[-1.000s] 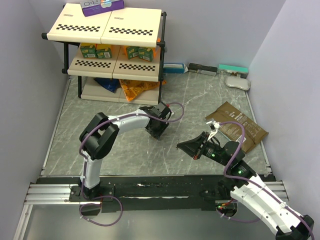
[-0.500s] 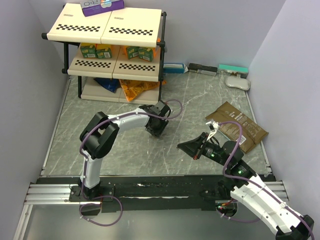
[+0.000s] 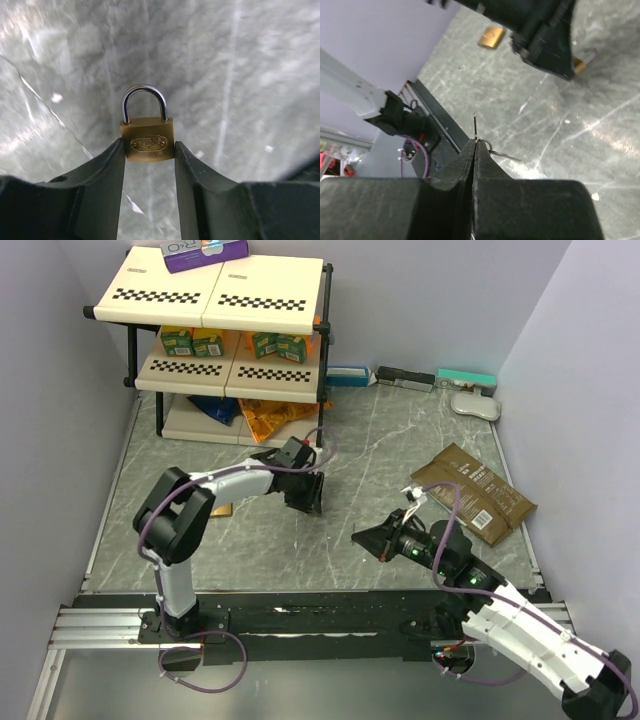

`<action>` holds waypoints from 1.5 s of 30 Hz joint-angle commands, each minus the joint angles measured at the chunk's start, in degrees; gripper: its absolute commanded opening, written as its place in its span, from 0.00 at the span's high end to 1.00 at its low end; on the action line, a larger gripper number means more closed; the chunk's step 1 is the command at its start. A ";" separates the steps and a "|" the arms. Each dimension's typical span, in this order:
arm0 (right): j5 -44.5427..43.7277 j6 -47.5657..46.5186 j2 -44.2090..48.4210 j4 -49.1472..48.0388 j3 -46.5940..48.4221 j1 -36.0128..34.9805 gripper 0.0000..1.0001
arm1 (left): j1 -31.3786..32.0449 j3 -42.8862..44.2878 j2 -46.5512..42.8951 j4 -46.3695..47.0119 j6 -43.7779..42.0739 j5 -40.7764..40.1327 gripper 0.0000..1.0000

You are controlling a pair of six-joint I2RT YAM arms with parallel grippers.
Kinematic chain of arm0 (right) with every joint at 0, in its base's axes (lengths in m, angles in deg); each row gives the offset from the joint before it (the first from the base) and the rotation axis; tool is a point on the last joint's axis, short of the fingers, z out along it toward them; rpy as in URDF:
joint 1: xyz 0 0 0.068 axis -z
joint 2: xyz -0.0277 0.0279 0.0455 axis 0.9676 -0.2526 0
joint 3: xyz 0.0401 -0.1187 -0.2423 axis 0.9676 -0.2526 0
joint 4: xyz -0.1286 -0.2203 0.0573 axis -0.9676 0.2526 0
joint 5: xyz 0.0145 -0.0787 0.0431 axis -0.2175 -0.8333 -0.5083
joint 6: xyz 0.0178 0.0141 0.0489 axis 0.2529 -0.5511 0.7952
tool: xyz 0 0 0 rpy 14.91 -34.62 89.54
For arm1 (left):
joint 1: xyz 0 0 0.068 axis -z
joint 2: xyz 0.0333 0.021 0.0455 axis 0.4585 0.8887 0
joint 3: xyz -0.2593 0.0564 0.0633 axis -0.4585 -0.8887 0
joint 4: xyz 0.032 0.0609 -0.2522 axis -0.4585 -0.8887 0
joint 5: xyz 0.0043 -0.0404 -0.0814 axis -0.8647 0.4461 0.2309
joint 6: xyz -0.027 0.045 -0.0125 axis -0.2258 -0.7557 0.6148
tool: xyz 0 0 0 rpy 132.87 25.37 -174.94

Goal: Unlock with the key

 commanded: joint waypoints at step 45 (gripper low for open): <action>-4.52 7.00 -47.34 -29.17 7.99 -1.00 1.00 | -1.32 -5.13 -12.82 10.34 9.47 15.04 0.99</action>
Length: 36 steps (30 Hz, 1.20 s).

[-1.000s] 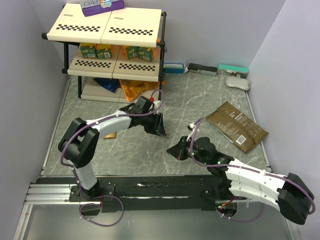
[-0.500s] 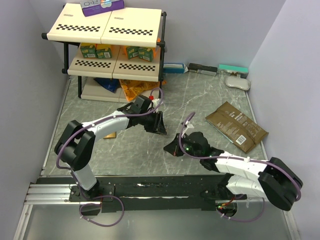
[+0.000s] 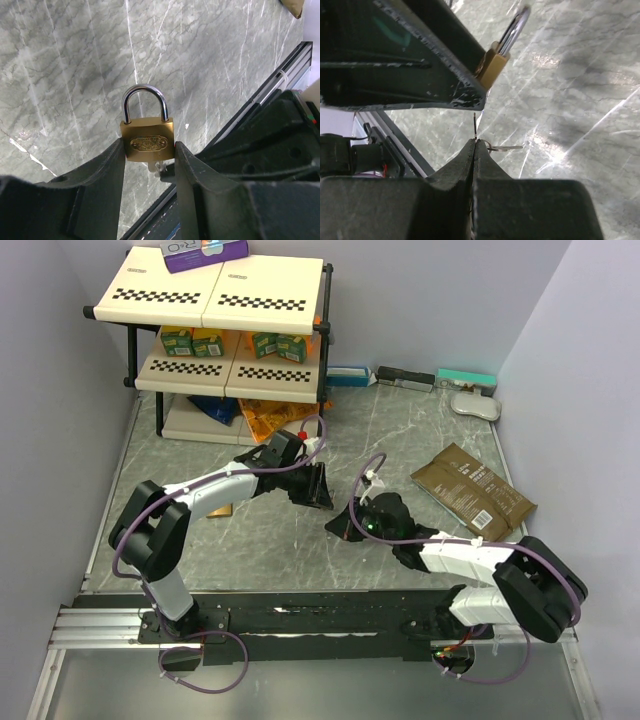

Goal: Unlock with the key

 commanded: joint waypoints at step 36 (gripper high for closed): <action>3.71 0.59 -5.03 -4.63 4.44 4.00 1.00 | 0.67 0.69 -1.76 1.90 0.29 -0.33 0.99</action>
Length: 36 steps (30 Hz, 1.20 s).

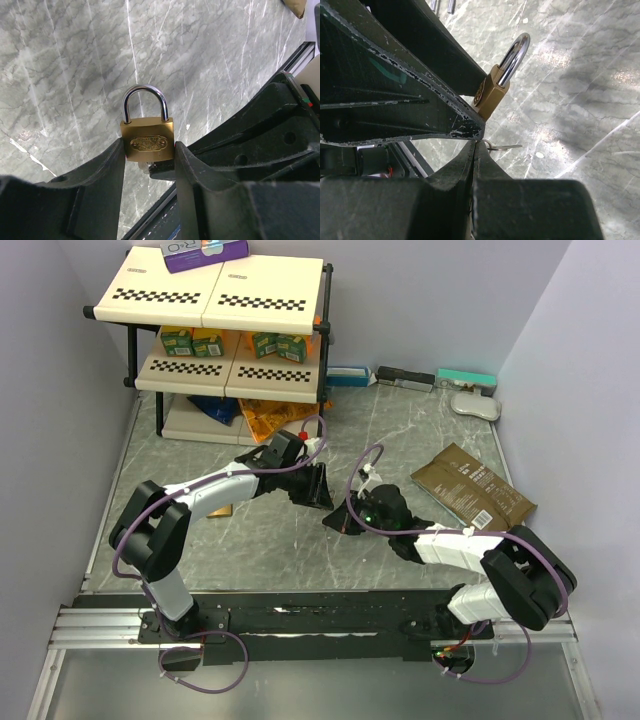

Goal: Unlock with the key

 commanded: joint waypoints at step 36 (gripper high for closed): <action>-3.31 -1.29 2.06 0.26 4.74 3.43 1.00 | 2.47 -1.33 -2.29 4.65 2.99 -0.62 0.99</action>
